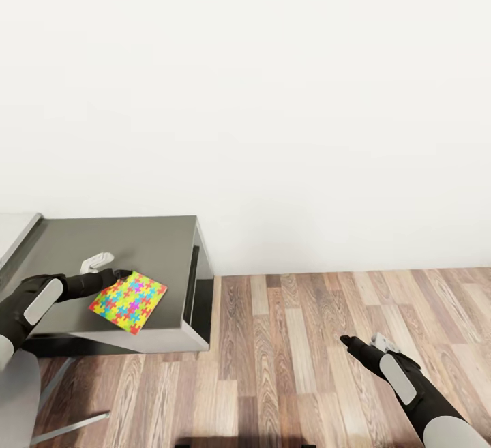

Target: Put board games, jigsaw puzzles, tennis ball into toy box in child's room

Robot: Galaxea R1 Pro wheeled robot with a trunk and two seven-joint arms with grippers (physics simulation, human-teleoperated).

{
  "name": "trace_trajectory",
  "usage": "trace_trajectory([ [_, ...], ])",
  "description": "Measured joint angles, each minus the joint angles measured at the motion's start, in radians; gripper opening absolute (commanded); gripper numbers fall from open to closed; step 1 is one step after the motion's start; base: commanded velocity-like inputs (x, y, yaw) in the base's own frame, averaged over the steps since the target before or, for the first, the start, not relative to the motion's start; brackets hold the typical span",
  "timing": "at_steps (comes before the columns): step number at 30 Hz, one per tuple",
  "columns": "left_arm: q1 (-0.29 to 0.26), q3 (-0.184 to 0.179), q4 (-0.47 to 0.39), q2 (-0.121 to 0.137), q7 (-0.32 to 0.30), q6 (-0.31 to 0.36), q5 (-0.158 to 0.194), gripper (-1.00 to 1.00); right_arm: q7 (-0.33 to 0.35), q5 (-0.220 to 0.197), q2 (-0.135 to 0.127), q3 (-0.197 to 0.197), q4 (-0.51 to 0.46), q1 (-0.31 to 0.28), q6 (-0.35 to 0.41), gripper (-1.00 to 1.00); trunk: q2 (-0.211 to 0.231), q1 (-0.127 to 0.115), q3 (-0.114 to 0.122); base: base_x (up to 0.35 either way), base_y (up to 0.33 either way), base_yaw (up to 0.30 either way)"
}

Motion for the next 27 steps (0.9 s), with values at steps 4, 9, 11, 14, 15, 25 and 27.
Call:
trace_trajectory([
  [4, 0.000, 0.001, 0.000, 0.000, 0.000, 0.000, 0.000, 1.00, 0.000, 0.000, 0.000, 0.000, 0.000, 0.000, 0.000, 1.00, 0.000, 0.000, 0.000, -0.047, 0.000, -0.001],
  [9, 0.000, 0.002, 0.000, 0.000, 0.001, 0.000, 0.000, 1.00, 0.000, 0.000, 0.000, 0.000, 0.000, 0.000, 0.000, 1.00, 0.000, 0.000, 0.000, -0.007, 0.000, 0.000],
  [11, 0.000, 0.002, 0.000, 0.000, 0.001, 0.000, 0.000, 1.00, 0.000, 0.000, 0.000, 0.000, 0.000, 0.000, 0.000, 1.00, 0.000, 0.000, 0.000, -0.001, 0.000, 0.000],
  [14, 0.000, 0.002, 0.000, 0.000, 0.002, -0.001, 0.000, 1.00, 0.000, 0.000, 0.000, 0.000, 0.000, 0.000, 0.000, 1.00, 0.000, 0.000, 0.000, 0.000, 0.000, 0.000],
  [15, -0.001, 0.002, 0.000, 0.000, 0.002, -0.001, 0.000, 1.00, 0.000, 0.000, 0.000, 0.000, 0.000, 0.000, 0.000, 1.00, 0.000, 0.000, 0.000, 0.000, 0.000, 0.000],
  [25, -0.001, 0.003, 0.000, 0.000, 0.002, 0.000, 0.001, 1.00, 0.000, 0.000, 0.000, 0.000, 0.000, 0.000, 0.000, 1.00, 0.000, 0.000, 0.000, -0.053, 0.033, 0.000],
  [27, -0.001, 0.003, 0.000, 0.001, 0.001, 0.000, 0.001, 1.00, 0.000, 0.000, 0.000, 0.000, 0.000, 0.000, 0.000, 1.00, 0.000, 0.000, 0.000, -0.036, 0.022, 0.000],
])
